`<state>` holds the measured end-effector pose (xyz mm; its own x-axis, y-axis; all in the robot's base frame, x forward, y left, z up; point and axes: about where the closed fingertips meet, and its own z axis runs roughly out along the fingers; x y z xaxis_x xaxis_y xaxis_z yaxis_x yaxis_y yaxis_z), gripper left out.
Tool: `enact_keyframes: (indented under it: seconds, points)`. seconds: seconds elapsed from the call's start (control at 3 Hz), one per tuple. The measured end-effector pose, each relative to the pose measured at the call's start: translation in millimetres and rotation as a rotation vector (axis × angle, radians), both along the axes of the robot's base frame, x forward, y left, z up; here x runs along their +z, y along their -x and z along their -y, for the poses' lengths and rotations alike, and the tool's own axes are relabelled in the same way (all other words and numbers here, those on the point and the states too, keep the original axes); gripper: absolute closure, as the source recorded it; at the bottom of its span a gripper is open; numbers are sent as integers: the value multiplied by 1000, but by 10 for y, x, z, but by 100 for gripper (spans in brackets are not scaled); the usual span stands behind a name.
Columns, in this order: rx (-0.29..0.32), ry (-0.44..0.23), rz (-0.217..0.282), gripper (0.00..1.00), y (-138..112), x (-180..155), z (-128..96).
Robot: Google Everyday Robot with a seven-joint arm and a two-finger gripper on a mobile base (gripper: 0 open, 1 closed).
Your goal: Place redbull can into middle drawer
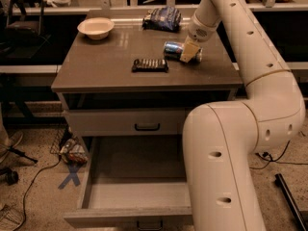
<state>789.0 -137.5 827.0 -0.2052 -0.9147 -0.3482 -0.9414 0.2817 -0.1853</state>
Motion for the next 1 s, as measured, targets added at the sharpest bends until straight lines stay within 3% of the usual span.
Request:
enact_keyframes:
  seconds: [0.33, 0.67, 1.0]
  points:
    - [0, 0, 0, 96, 0, 0, 0]
    - [-3, -34, 62, 100, 123, 385, 239]
    - [11, -82, 129, 100, 483, 935, 559]
